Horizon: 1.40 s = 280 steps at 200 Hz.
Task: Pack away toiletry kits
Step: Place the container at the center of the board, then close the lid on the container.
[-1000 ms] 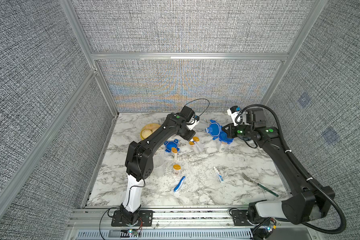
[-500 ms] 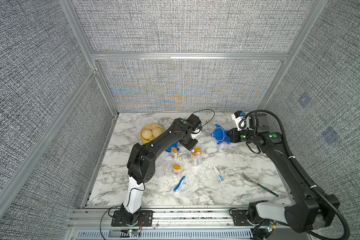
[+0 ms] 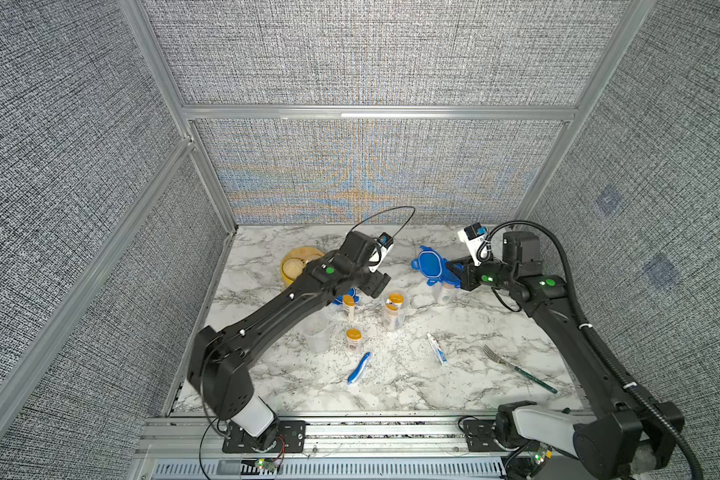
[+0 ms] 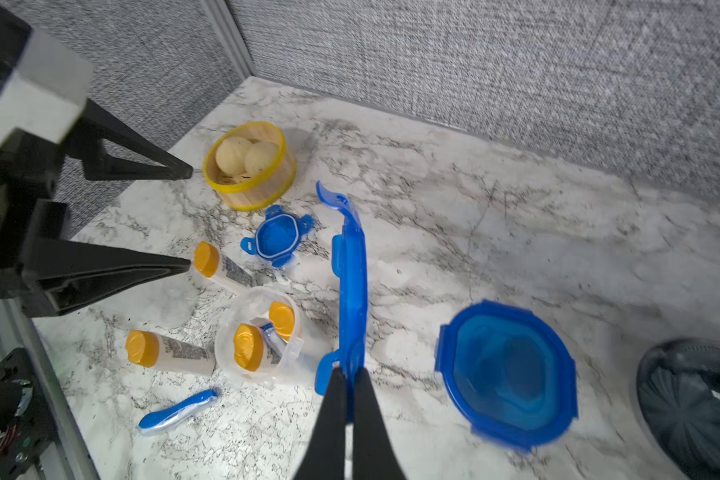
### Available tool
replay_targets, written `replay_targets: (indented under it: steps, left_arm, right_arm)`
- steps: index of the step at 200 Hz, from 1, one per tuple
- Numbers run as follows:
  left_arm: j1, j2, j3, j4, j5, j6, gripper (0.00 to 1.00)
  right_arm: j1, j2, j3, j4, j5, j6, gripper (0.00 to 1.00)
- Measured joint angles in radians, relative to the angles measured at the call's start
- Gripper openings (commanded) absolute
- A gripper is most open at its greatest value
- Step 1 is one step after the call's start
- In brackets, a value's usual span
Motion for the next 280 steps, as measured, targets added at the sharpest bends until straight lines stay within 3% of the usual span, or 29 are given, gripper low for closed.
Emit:
replay_targets:
  steps: [23,50,86,143,167,186,190,201,225,229,232,234,254,280]
  left_arm:
    - [0.008,-0.077,-0.171,0.242,0.08,0.1,0.85]
    - [0.023,-0.064,-0.143,0.379,0.116,0.165,0.82]
    - [0.082,-0.039,-0.104,0.438,0.239,0.169,0.69]
    - [0.163,0.019,-0.042,0.437,0.513,0.166,0.63]
    - [0.169,0.044,0.001,0.396,0.622,0.169,0.36]
    - [0.172,0.049,0.018,0.379,0.687,0.174,0.06]
    - [0.173,0.049,0.019,0.377,0.697,0.173,0.0]
    - [0.177,0.047,0.018,0.362,0.75,0.196,0.0]
    - [0.177,0.033,-0.002,0.358,0.707,0.222,0.0]
    - [0.179,0.029,-0.01,0.364,0.696,0.231,0.0]
    - [0.179,0.026,-0.016,0.371,0.687,0.236,0.0]
    - [0.179,0.024,-0.02,0.375,0.678,0.241,0.0]
    - [0.166,0.004,-0.075,0.443,0.596,0.288,0.0]
    - [0.144,-0.004,-0.152,0.574,0.492,0.39,0.0]
  right_arm:
    - [0.001,0.035,0.025,0.079,-0.13,-0.064,0.0]
    - [0.001,0.074,0.053,0.14,-0.303,-0.15,0.0]
    - [0.003,0.115,0.077,0.162,-0.45,-0.243,0.0]
    - [0.006,0.144,0.099,0.163,-0.54,-0.325,0.0]
    - [0.006,0.161,0.117,0.16,-0.549,-0.344,0.0]
    - [0.006,0.173,0.128,0.151,-0.55,-0.351,0.0]
    - [0.006,0.175,0.129,0.152,-0.548,-0.354,0.05]
    - [0.005,0.182,0.133,0.169,-0.508,-0.35,0.24]
    - [0.008,0.181,0.142,0.186,-0.364,-0.199,0.66]
    - [0.008,0.179,0.147,0.186,-0.328,-0.151,0.79]
    - [0.007,0.176,0.152,0.185,-0.307,-0.119,0.94]
    - [0.006,0.174,0.155,0.182,-0.292,-0.093,0.98]
    - [0.003,0.122,0.157,0.186,-0.229,0.141,0.99]
    - [0.034,0.015,0.023,0.282,-0.232,0.494,0.99]
